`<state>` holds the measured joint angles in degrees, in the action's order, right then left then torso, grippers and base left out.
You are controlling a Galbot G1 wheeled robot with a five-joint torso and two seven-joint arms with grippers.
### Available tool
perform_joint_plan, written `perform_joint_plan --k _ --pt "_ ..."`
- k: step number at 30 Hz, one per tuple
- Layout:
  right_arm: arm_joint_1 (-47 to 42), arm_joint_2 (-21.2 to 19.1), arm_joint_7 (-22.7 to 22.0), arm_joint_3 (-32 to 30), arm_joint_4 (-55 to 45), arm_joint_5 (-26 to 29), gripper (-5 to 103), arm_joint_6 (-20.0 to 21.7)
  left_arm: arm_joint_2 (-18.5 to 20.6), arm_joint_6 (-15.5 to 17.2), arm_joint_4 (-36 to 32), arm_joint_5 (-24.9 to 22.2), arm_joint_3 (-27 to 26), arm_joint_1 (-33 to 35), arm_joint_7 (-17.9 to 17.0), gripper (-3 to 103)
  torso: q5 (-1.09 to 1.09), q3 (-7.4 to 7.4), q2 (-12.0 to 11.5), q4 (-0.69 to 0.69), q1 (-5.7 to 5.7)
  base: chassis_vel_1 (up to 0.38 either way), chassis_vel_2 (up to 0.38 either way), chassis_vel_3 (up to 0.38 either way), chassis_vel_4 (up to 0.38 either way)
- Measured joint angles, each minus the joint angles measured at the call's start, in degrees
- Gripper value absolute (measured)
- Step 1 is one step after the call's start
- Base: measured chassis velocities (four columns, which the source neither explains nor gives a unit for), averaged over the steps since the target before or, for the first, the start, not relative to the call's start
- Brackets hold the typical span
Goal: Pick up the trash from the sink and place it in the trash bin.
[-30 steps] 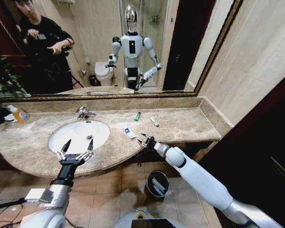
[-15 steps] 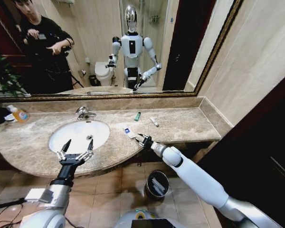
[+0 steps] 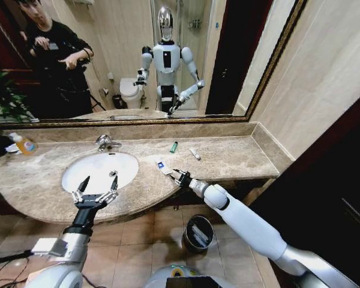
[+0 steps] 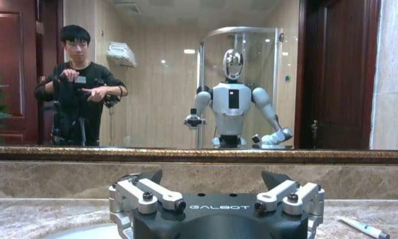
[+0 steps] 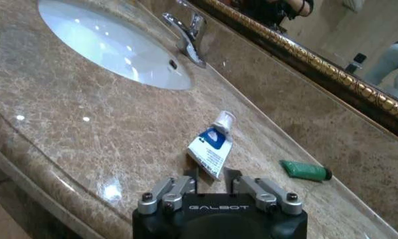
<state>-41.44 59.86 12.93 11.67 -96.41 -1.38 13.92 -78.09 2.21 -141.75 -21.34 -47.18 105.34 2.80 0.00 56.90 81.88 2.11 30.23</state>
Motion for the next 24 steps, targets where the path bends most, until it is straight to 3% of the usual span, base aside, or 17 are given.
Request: perform_joint_plan --k 2,4,12,24 --pt "0.1 0.0 0.0 0.1 0.0 0.1 25 0.0 0.0 0.0 0.0 0.0 0.0 0.0 0.0 100 0.0 0.0 0.0 0.0 0.0 0.0 0.0 0.0 0.0" --pt "0.1 0.0 -0.1 0.1 0.0 0.1 16 0.1 0.0 0.0 0.0 0.0 0.0 0.0 0.0 100 0.0 0.0 0.0 0.0 0.0 0.0 0.0 0.0 0.0" --pt "0.2 0.0 0.0 0.4 0.0 0.1 13 0.1 0.0 0.0 0.0 0.0 0.0 0.0 0.0 100 0.0 0.0 0.0 0.0 0.0 0.0 0.0 0.0 0.0" --pt "0.7 0.1 -0.1 1.2 0.1 0.0 20 0.1 0.0 0.0 0.0 0.0 0.0 0.0 0.0 100 0.0 0.0 0.0 0.0 0.0 0.0 0.0 0.0 0.0"
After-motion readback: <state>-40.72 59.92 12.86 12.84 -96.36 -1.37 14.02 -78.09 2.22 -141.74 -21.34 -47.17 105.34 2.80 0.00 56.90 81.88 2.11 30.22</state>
